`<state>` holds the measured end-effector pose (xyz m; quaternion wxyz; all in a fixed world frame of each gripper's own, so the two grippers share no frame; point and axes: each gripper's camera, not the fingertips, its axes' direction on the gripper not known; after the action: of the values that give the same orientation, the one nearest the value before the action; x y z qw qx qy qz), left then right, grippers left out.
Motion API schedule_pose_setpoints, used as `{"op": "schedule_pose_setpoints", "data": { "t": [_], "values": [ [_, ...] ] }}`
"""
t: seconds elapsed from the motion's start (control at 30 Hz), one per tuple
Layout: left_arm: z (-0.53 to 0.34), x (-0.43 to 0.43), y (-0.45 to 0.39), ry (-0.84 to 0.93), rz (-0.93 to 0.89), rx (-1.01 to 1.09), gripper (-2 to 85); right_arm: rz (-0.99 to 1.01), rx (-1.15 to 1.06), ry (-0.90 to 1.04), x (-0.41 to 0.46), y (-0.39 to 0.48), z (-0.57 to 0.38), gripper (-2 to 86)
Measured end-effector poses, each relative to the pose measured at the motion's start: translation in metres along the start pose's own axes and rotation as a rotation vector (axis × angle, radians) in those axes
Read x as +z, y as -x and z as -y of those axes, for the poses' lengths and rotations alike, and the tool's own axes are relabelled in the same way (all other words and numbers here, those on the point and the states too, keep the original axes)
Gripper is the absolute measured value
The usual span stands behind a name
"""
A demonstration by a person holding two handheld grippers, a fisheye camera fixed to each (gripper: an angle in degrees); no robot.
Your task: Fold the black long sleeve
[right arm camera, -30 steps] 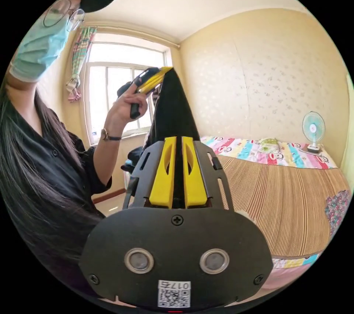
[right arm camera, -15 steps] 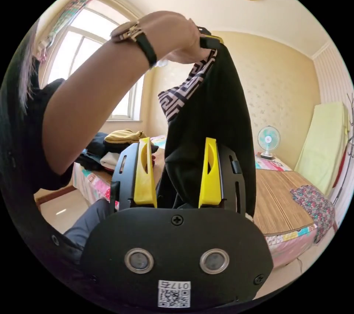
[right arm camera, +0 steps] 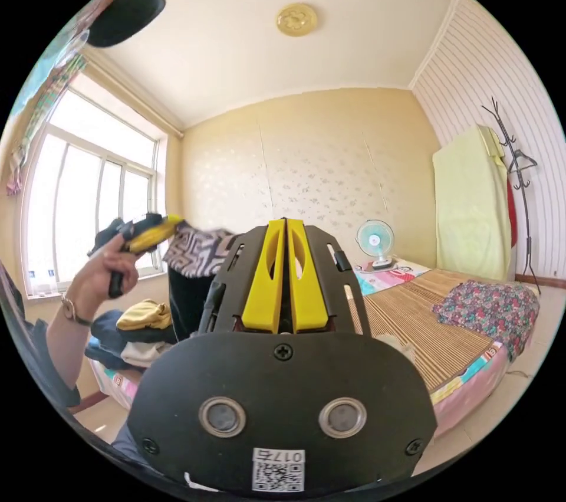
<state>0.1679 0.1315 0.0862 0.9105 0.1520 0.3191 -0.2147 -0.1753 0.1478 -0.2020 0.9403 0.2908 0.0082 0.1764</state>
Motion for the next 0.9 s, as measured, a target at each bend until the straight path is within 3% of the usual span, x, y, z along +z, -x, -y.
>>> {"op": "schedule_pose_setpoints", "data": {
  "t": [0.17, 0.37, 0.53, 0.7, 0.8, 0.87, 0.9],
  "values": [
    [-0.008, -0.012, -0.002, 0.167, 0.140, 0.105, -0.4, 0.070, -0.020, -0.010, 0.014, 0.006, 0.066, 0.3],
    [-0.023, -0.019, -0.002, 0.362, 0.056, 0.152, 6.7, 0.151, -0.023, -0.069, 0.026, 0.051, 0.123, 0.2],
    [-0.057, -0.021, 0.023, 0.457, 0.085, 0.057, 14.7, 0.165, -0.023, -0.069, 0.037, 0.087, 0.158, 0.3],
    [-0.089, 0.019, 0.027, 0.533, -0.115, 0.038, 17.6, 0.179, -0.062, -0.119, 0.035, 0.118, 0.188, 0.3],
    [-0.093, 0.054, 0.017, 0.550, -0.081, 0.079, 19.3, 0.195, -0.057, -0.153, 0.030, 0.128, 0.206, 0.4],
    [-0.095, 0.071, 0.006, 0.535, -0.033, 0.130, 17.1, 0.152, -0.084, -0.186, 0.021, 0.130, 0.219, 0.4],
    [-0.095, 0.077, -0.001, 0.514, 0.007, 0.173, 10.2, 0.135, -0.093, -0.191, 0.019, 0.130, 0.222, 0.4]
  ]
}}
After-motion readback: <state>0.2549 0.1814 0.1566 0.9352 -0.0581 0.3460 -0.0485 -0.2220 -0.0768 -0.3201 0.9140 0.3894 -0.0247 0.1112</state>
